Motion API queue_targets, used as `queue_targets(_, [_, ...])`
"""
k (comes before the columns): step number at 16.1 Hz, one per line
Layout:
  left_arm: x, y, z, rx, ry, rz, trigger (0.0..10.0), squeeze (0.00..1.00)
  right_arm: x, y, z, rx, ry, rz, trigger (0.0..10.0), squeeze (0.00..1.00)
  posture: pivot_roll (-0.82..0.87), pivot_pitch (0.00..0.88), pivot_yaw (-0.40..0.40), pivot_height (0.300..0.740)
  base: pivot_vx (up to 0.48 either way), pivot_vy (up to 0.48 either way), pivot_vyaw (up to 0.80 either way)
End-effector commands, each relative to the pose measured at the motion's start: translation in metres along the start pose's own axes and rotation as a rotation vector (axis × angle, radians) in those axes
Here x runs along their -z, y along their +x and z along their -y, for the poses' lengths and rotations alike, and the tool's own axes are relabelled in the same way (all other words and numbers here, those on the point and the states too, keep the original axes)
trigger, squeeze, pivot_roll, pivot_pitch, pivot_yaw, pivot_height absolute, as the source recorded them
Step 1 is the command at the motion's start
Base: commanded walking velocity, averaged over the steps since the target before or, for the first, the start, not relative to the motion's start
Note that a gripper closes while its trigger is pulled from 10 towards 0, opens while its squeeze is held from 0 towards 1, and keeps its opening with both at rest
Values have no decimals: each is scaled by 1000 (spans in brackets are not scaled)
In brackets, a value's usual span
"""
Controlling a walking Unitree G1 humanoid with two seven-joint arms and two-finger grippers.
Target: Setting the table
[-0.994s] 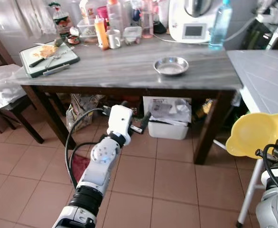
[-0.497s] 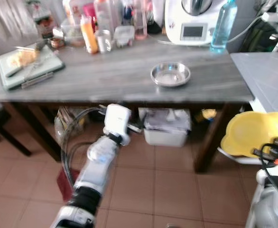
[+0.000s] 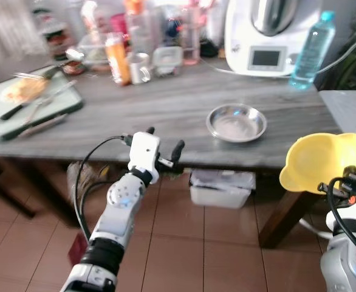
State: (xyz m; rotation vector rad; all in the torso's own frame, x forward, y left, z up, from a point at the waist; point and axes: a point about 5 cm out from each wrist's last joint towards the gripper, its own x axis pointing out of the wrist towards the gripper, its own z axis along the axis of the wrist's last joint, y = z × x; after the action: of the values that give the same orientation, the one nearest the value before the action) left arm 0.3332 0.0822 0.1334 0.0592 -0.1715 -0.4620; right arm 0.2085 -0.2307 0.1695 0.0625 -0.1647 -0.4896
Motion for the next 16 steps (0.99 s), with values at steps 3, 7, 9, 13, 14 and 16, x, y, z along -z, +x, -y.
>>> queue_targets(3, [-2, 1, 4, 22, 5, 5, 10000, 0, -7, 0, -1, -8, -17, 27, 10000, 0, -84, 91, 51, 740, 480, 0, 0])
queue_targets(7, [-2, 0, 5, 30, 13, 6, 10000, 0, -8, 0, -1, -11, -21, 29, 10000, 0, -81, 93, 52, 740, 358, 0, 0])
queue_targets(9, [-2, -1, 6, 42, 16, 7, 10000, 0, -8, 0, -3, -15, -23, 31, 10000, 0, -78, 93, 51, 740, 279, 0, 0])
queue_targets(13, [-2, -4, 4, 48, 14, 9, 10000, 0, -11, 2, -6, -28, -25, 42, 10000, 0, -73, 90, 45, 740, 66, 0, 0])
queue_targets(14, [-2, -5, 3, 50, 16, 10, 10000, 0, -12, 2, -7, -32, -26, 45, 10000, 0, -73, 90, 45, 740, 0, 0, 0])
queue_targets(16, [-3, -12, -4, 107, 15, 15, 10000, 0, -12, 4, -7, -37, -29, 47, 10000, 0, -71, 91, 41, 740, 0, 0, 0])
